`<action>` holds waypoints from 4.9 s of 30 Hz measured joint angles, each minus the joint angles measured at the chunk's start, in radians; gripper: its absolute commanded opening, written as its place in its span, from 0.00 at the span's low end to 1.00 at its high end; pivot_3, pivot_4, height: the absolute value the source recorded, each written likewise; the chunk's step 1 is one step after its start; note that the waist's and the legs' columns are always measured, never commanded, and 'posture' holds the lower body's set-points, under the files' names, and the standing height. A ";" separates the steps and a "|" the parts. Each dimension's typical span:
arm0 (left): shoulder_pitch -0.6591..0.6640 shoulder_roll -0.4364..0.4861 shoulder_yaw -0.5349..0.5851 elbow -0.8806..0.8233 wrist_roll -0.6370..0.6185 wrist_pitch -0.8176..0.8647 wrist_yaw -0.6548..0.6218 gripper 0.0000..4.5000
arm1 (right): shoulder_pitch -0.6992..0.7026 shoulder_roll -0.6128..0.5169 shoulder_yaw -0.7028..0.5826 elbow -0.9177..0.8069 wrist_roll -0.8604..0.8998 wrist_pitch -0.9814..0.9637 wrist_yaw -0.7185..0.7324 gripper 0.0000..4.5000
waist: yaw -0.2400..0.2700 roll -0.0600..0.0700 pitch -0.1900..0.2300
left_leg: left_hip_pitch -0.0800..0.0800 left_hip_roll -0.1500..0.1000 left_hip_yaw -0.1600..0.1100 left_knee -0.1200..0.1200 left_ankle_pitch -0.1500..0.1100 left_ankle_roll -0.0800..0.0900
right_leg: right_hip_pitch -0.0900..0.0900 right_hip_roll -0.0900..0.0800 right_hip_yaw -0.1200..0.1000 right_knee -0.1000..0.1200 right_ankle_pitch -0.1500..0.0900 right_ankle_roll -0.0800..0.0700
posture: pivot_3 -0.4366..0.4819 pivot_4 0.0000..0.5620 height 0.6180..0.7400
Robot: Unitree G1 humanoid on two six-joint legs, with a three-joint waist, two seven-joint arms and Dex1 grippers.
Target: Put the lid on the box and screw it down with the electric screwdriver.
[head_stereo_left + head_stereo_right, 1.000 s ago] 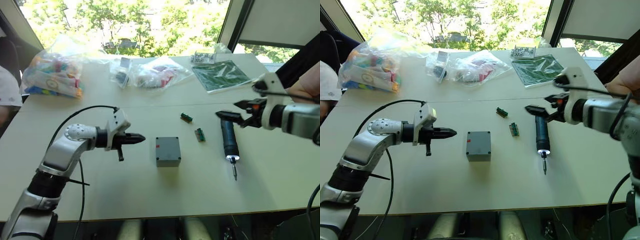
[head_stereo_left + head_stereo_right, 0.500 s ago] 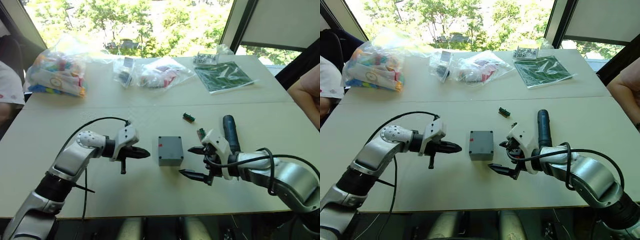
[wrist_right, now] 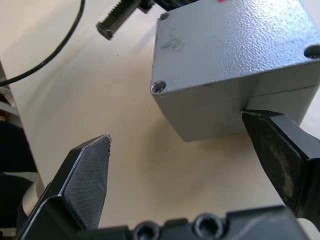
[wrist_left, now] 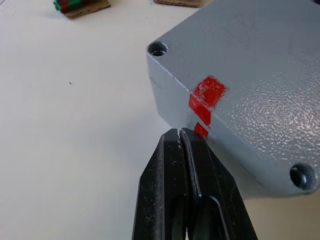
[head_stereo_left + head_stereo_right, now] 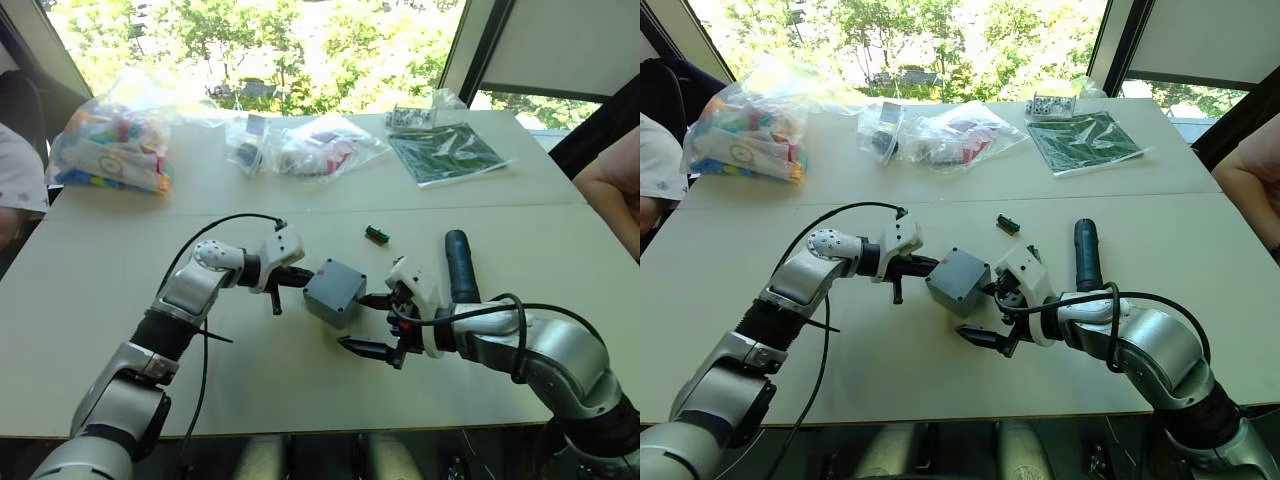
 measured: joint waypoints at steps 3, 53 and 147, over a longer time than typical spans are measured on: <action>0.017 0.049 0.001 -0.038 -0.001 0.000 -0.022 0.00 | 0.001 -0.086 -0.017 -0.011 -0.034 -0.025 0.036 0.99 | -0.003 0.000 0.000 | 0.000 0.000 0.000 0.001 0.000 0.000 | 0.000 0.000 0.000 0.000 0.000 0.000 | 0.48 0.27 1.00; 0.118 0.048 0.031 -0.198 -0.001 0.091 0.065 0.00 | 0.029 -0.022 0.101 0.166 -0.441 -0.343 0.351 0.99 | 0.000 0.000 0.000 | 0.000 0.000 0.003 0.004 -0.002 0.003 | 0.001 -0.001 0.002 0.001 0.001 0.001 | 0.48 0.27 1.00; 0.185 0.229 0.185 -0.466 -0.315 0.360 -0.041 0.00 | -0.057 0.156 -0.178 0.256 -0.355 -0.323 0.319 0.02 | -0.003 -0.002 -0.001 | 0.000 0.000 0.010 0.004 -0.003 0.004 | -0.004 -0.002 0.009 0.003 0.001 0.002 | 0.48 0.27 1.00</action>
